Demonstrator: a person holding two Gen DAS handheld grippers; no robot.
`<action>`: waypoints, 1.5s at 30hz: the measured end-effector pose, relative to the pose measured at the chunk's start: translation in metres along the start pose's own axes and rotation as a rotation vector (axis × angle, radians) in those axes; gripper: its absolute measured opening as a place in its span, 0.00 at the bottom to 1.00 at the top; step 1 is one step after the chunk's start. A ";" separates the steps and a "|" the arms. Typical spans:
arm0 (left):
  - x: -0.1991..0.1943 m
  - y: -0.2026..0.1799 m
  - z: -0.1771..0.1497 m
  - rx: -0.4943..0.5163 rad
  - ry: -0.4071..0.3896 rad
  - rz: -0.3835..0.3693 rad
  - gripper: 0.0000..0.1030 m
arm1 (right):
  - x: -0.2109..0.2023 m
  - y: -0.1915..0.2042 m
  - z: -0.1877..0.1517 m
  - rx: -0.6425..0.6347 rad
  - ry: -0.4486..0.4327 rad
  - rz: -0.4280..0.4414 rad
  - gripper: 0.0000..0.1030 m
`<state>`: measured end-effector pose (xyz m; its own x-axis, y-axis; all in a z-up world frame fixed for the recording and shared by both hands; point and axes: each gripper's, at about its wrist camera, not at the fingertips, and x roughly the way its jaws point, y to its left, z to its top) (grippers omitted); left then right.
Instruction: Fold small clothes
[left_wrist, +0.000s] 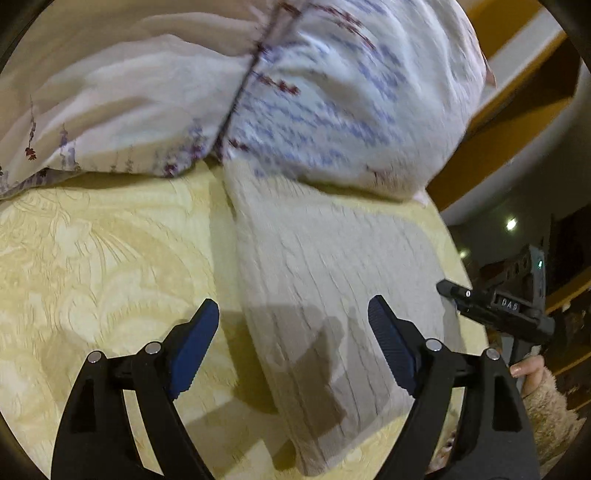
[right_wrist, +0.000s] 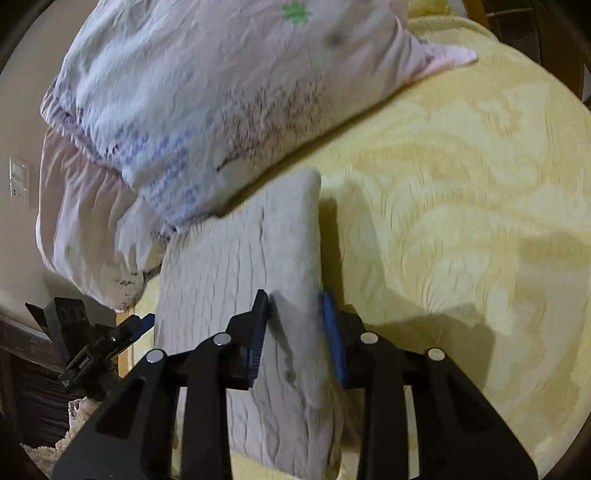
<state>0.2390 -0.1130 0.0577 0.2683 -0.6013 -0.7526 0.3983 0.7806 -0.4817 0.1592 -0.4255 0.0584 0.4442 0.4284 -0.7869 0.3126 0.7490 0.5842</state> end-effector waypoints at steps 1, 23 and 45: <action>0.002 -0.006 -0.003 0.016 0.003 0.012 0.81 | 0.000 0.000 -0.003 0.000 0.001 -0.003 0.30; 0.030 -0.006 -0.015 0.004 0.090 0.024 0.86 | -0.012 -0.019 0.001 0.073 -0.044 -0.014 0.57; 0.032 0.048 -0.004 -0.290 0.068 -0.227 0.39 | 0.025 -0.003 0.003 0.119 0.123 0.317 0.27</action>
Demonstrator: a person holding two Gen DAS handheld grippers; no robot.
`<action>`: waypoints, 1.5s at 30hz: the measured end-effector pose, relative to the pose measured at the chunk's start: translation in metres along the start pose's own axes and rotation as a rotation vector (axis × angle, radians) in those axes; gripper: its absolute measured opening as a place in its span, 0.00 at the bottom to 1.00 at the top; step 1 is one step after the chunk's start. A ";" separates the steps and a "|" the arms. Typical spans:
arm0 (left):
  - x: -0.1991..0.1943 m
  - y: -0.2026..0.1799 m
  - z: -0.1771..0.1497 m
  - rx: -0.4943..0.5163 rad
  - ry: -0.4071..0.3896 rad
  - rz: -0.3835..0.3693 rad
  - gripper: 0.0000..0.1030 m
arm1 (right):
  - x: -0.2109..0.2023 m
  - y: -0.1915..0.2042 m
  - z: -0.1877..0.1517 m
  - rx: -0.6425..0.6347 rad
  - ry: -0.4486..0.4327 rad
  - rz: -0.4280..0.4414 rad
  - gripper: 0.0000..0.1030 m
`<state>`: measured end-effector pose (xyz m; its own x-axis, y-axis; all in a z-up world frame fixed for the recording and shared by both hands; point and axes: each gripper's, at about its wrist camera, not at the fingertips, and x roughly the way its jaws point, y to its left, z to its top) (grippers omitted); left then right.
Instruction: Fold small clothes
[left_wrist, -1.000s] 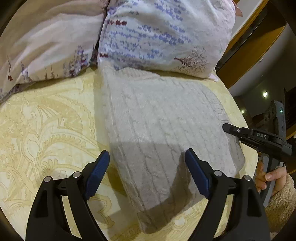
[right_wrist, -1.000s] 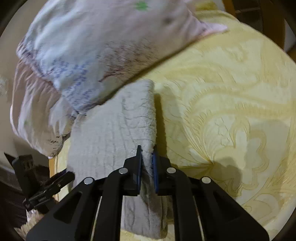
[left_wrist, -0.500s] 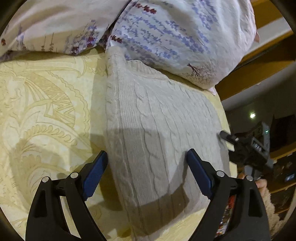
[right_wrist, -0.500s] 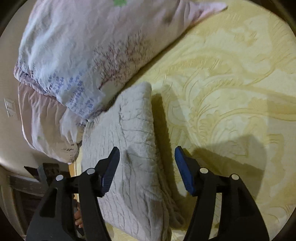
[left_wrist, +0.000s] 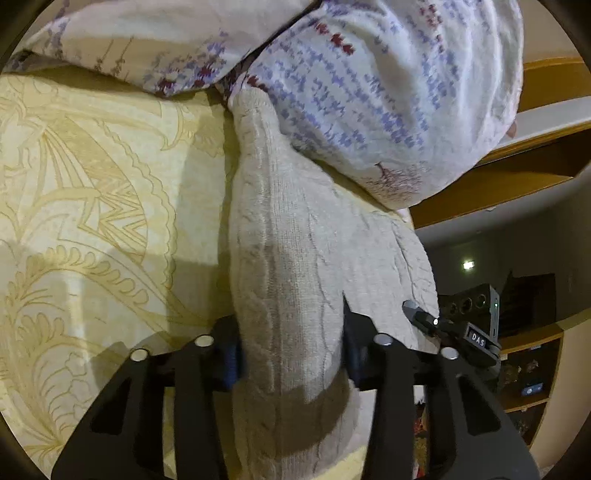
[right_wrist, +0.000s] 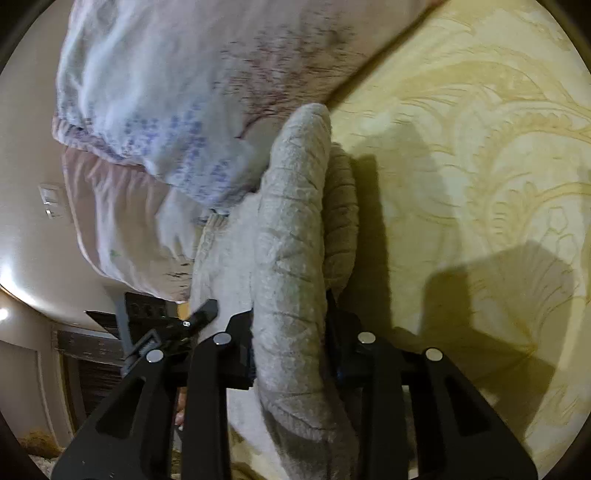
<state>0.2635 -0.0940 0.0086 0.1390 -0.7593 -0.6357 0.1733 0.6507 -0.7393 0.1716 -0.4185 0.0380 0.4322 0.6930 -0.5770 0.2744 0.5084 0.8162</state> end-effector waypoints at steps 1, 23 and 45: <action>-0.006 -0.001 0.000 0.006 0.000 -0.012 0.39 | 0.000 0.007 0.000 -0.011 0.000 0.011 0.27; -0.137 0.047 -0.022 0.112 -0.244 0.434 0.71 | 0.069 0.113 -0.040 -0.523 -0.127 -0.401 0.54; -0.081 -0.008 -0.064 0.384 -0.230 0.699 0.94 | 0.108 0.125 -0.087 -0.750 -0.021 -0.458 0.32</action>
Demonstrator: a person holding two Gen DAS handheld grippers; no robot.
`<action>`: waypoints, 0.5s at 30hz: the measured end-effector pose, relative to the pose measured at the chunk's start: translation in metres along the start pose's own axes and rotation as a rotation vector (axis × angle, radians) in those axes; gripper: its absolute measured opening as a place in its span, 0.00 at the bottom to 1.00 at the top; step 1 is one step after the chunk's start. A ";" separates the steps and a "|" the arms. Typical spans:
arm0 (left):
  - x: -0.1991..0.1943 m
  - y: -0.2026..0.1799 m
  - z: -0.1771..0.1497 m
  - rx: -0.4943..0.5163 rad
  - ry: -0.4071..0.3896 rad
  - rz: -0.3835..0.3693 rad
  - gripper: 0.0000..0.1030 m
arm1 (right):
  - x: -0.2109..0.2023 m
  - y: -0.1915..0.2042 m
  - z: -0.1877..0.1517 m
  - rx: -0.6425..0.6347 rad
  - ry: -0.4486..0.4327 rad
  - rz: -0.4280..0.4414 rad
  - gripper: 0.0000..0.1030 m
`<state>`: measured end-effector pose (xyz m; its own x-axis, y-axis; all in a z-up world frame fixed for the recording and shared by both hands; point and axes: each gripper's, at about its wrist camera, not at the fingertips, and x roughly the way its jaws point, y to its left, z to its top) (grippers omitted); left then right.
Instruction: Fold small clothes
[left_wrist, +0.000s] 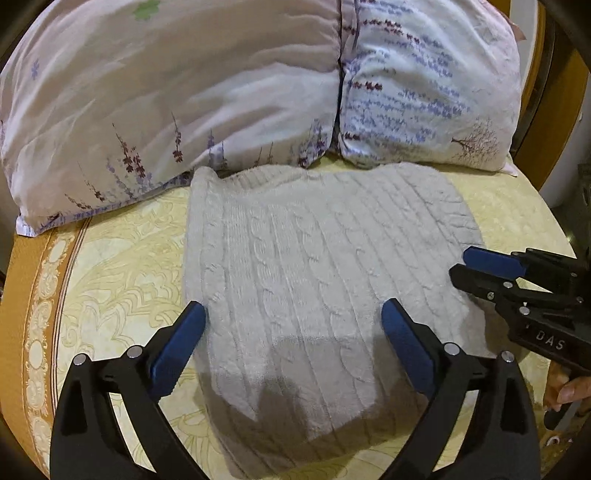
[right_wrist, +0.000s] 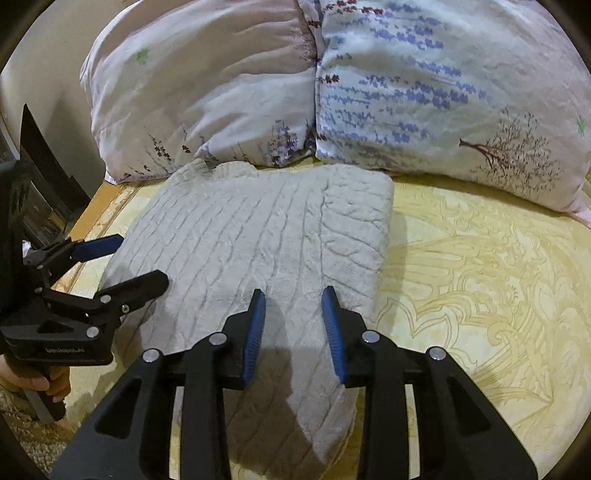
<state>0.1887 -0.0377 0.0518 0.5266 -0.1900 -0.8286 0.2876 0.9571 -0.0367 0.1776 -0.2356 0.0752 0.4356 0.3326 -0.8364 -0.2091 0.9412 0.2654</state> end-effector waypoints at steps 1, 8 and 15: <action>0.001 0.001 -0.001 -0.004 0.003 -0.002 0.95 | 0.000 0.000 0.000 -0.004 -0.001 0.000 0.32; 0.014 0.006 -0.001 -0.037 0.025 -0.008 0.99 | 0.007 0.001 -0.001 -0.053 -0.026 -0.012 0.32; 0.019 0.007 -0.002 -0.032 0.018 0.009 0.99 | 0.007 -0.001 0.001 -0.033 -0.027 -0.019 0.32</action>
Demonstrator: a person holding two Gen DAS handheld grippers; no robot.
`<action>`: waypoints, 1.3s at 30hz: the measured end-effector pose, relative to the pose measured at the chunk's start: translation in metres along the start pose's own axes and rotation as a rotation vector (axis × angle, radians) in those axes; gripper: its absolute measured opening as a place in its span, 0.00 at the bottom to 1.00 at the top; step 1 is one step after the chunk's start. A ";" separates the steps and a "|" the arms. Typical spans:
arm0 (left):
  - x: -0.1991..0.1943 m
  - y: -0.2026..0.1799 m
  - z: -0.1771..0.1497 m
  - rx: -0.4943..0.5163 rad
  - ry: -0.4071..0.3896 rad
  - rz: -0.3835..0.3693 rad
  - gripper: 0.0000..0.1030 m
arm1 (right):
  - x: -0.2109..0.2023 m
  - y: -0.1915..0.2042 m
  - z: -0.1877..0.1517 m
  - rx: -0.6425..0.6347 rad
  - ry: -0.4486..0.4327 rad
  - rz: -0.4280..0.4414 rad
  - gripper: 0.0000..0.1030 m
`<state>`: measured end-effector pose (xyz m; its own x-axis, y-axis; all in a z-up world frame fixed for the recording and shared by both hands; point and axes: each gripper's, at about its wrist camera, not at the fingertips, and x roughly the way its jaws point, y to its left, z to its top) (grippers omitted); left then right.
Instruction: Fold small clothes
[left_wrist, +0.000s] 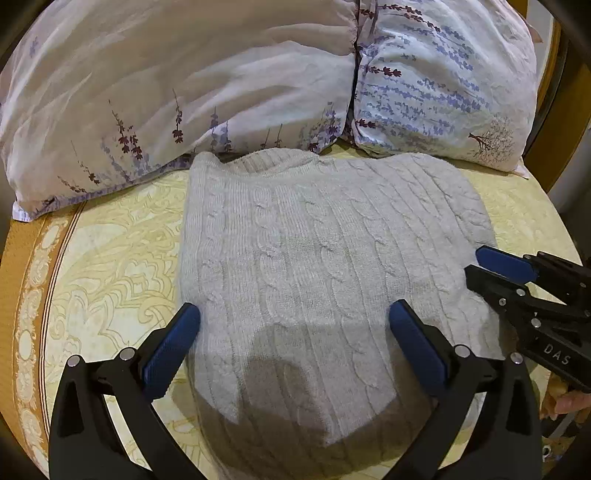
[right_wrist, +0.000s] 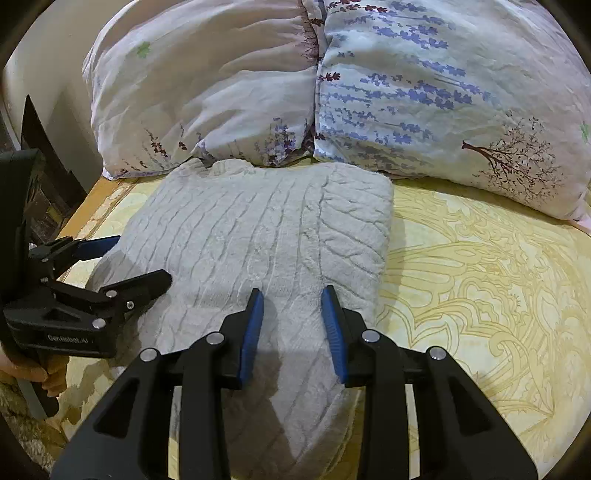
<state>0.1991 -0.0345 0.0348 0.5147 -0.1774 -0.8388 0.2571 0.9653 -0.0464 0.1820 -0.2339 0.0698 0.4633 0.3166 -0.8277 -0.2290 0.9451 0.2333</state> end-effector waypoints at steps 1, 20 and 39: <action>-0.002 0.000 0.000 0.000 -0.006 0.002 0.99 | -0.005 0.000 0.001 0.022 -0.004 -0.001 0.32; -0.049 0.041 -0.112 -0.131 0.057 0.091 0.99 | -0.049 0.030 -0.101 0.148 0.039 -0.166 0.82; -0.043 0.027 -0.121 -0.105 0.049 0.121 0.99 | -0.032 0.052 -0.109 0.076 0.081 -0.279 0.98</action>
<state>0.0851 0.0219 0.0042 0.4952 -0.0510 -0.8673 0.1076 0.9942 0.0029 0.0621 -0.2036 0.0523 0.4288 0.0392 -0.9025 -0.0359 0.9990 0.0263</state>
